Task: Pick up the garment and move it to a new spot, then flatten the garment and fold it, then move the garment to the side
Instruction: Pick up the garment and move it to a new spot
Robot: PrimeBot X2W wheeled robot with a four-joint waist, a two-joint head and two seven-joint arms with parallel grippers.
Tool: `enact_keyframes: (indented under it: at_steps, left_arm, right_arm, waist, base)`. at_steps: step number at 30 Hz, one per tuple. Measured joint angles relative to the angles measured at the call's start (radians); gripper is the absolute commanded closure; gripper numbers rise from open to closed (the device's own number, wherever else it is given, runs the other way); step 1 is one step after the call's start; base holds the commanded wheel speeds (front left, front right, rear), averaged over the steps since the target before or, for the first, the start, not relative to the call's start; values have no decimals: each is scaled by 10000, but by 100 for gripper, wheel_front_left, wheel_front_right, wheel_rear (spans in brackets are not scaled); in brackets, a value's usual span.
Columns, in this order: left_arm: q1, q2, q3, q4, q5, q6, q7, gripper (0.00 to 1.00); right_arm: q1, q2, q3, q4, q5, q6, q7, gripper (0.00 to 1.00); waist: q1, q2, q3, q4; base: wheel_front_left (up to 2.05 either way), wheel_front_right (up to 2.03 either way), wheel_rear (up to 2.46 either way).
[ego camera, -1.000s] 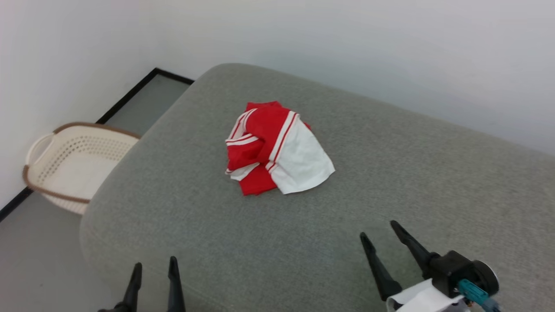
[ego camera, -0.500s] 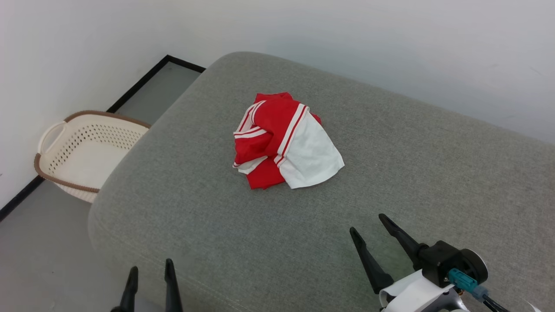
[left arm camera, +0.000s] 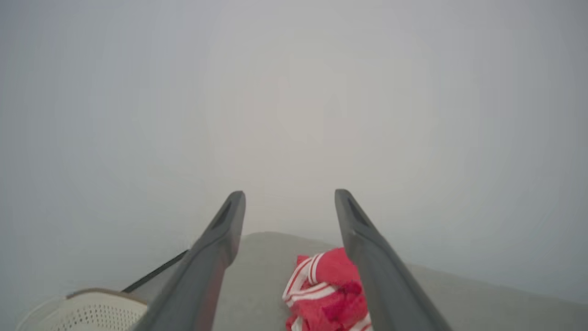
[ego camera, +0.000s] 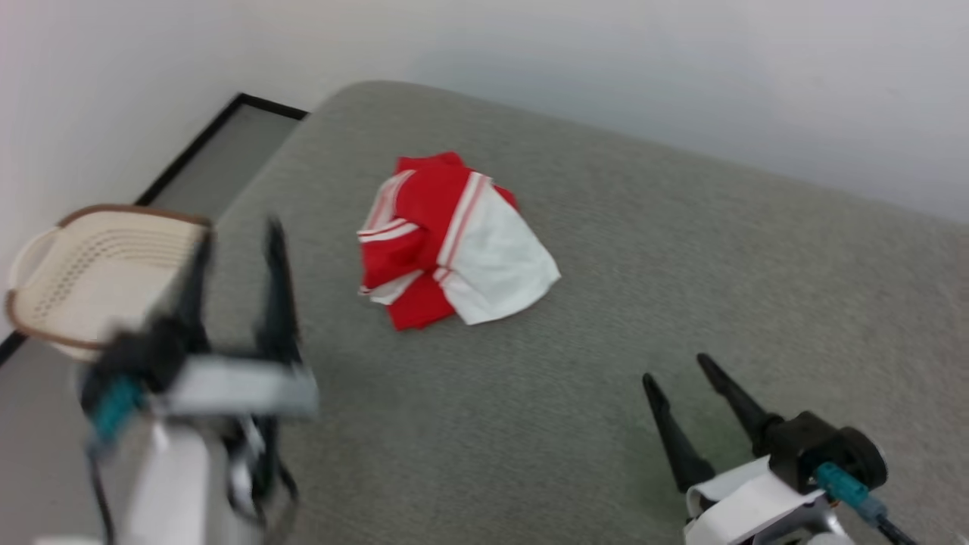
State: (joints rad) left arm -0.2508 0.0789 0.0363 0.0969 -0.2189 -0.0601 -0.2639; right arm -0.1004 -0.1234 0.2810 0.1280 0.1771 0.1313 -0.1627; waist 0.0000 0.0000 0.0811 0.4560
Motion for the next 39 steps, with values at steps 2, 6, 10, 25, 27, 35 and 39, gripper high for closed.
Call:
enact_keyframes:
  at_steps: [2,6,10,25,27,35,39]
  left_arm:
    - [-1097,284,163,470,0,-201,-4,0]
    - [-3200,1012,286,1670,-63,-477,-4,0]
    - [-5056,1918,-67,3745,-366,-640,573,0]
    - [-8048,3762,-3584,8126,-4192,-704,7451,0]
    - [-8133,3879,-3893,8326,-4520,-702,8286,0]
    - [-8695,4322,-4259,9223,-5195,-717,9658,0]
    - [-8923,4358,-4337,9576,-5348,-717,9752,0]
  right_arm:
    - [-112,0,-121,-90,-54,0,2,0]
    - [-349,77,-245,-242,-205,0,-21,0]
    - [-581,174,-303,-240,-278,0,-136,0]
    - [-1436,428,-125,286,-291,0,-663,0]
    - [-1528,431,-117,332,-293,0,-679,0]
    - [-1816,470,54,299,-364,0,-765,0]
    - [-1909,479,127,291,-391,0,-767,0]
  waist:
    - [0,0,141,-247]
    - [0,0,576,-801]
    - [0,0,1149,-1409]
    - [0,0,2922,-3211]
    - [0,0,3093,-3371]
    - [0,0,3728,-3821]
    - [0,0,3941,-4012]
  base:
    - [0,0,0]
    - [0,0,0]
    - [0,0,0]
    - [0,0,0]
    - [0,0,0]
    - [0,0,0]
    - [0,0,0]
